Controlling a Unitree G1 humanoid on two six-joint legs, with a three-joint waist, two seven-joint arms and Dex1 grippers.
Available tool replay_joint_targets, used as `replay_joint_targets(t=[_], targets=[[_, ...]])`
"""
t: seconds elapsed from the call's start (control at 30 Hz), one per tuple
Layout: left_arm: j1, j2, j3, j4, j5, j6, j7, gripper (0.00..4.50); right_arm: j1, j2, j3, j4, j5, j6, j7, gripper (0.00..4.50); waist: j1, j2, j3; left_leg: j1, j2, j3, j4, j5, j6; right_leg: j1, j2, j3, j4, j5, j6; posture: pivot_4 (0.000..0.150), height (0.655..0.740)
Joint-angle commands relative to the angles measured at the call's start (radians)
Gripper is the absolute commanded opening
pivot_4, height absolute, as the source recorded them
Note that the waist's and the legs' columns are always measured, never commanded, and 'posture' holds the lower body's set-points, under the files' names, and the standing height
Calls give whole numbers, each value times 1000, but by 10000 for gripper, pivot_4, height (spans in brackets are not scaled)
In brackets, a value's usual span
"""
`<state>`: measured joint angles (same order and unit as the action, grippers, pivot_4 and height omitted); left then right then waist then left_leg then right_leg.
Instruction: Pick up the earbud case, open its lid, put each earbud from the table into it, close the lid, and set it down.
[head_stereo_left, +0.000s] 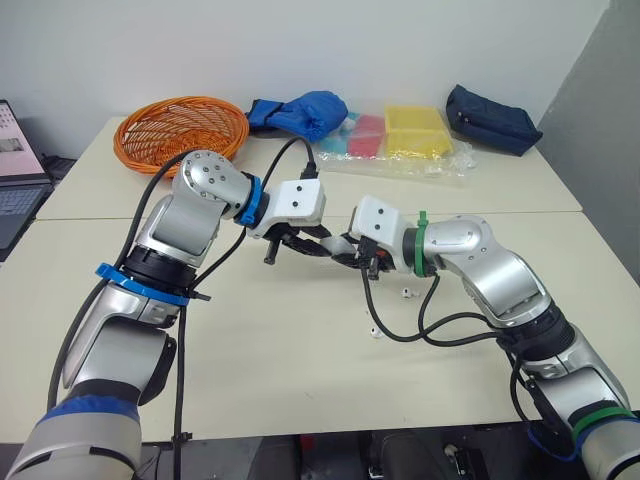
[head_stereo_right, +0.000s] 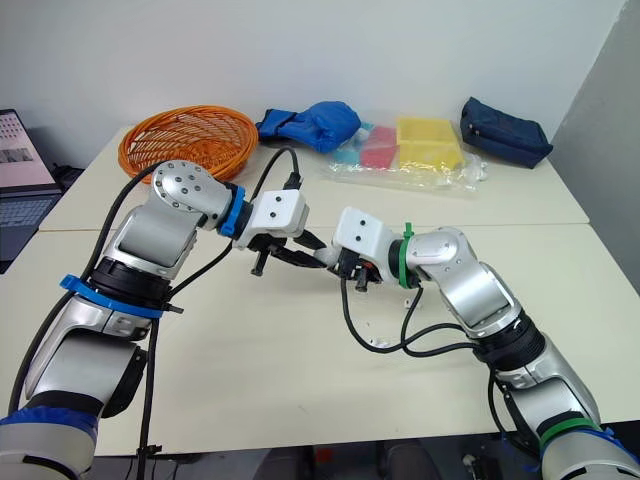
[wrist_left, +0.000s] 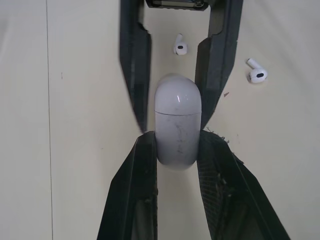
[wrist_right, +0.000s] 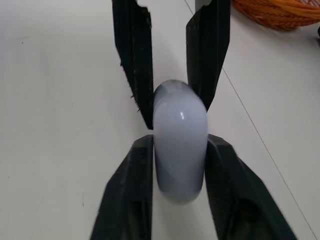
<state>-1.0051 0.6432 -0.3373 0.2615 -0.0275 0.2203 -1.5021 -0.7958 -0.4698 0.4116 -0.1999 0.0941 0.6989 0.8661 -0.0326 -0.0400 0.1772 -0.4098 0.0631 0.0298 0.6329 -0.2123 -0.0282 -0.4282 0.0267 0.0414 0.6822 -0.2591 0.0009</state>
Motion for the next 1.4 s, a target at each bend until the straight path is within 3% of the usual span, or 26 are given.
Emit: replay_joint_targets(t=[0.03, 0.17, 0.2, 0.37, 0.43, 0.5, 0.63, 0.9, 1.4], targets=[[-11, 5, 18, -36, -20, 9, -5, 7308, -29, -9, -43, -25, 7, -11, 2, 28625, 0, 0, 0, 0, 0, 0, 0, 0, 0, 0, 0, 0, 0, 0, 0, 1500, 7400], [-3, 8, 36, -3, -37, 44, -2, 7308, -18, -55, -100, -75, 60, 44, 36, 43785, 1, 0, 0, 0, 0, 0, 0, 0, 0, 0, 0, 0, 0, 0, 0, 1500, 7400], [-1, 10, 39, 2, -43, 55, -2, 7308, -16, -64, -110, -85, 70, 54, 41, 44496, 1, 0, 0, 0, 0, 0, 0, 0, 0, 0, 0, 0, 0, 0, 0, 1500, 7400], [96, -10, 219, -10, -318, 392, -25, 7308, -26, -40, -374, -210, 361, 345, 38, 44496, -6, 0, 0, 0, 1, 0, 1, 0, 0, 0, 0, 0, 1, 0, 0, 1500, 7400], [144, -55, 338, -1, -420, 552, 91, 7308, -51, -60, -453, -226, 444, 427, 39, 44496, -4, 0, 0, 0, 1, -2, 1, 0, 0, 0, 0, -2, 1, 0, 0, 1500, 7400], [163, -71, 384, -12, -463, 638, 156, 7308, -63, -71, -483, -233, 488, 466, 24, 44496, -2, 0, 0, -1, 1, -3, 2, 0, 0, 0, 0, -2, 2, 0, 0, 1500, 7400], [291, -160, 493, -214, -648, 789, 275, 7308, -137, -108, -448, -196, 511, 480, 16, 44496, -2, 0, 0, 0, 0, -2, 7, 0, 0, 1, -2, -1, 6, 0, 0, 1500, 7400], [393, -184, 465, -359, -707, 760, 365, 7308, -137, -145, -335, -96, 460, 388, 13, 44496, -1, 0, 0, 5, -1, -1, 11, 0, 0, 7, -3, 0, 7, 2, 1, 1500, 7400], [397, -147, 439, -365, -737, 728, 371, 7308, -149, -164, -285, -46, 470, 351, 49, 44496, 0, 0, 0, 4, -1, 0, 9, 0, 0, 6, -2, 0, 4, 2, 1, 1500, 7400]])
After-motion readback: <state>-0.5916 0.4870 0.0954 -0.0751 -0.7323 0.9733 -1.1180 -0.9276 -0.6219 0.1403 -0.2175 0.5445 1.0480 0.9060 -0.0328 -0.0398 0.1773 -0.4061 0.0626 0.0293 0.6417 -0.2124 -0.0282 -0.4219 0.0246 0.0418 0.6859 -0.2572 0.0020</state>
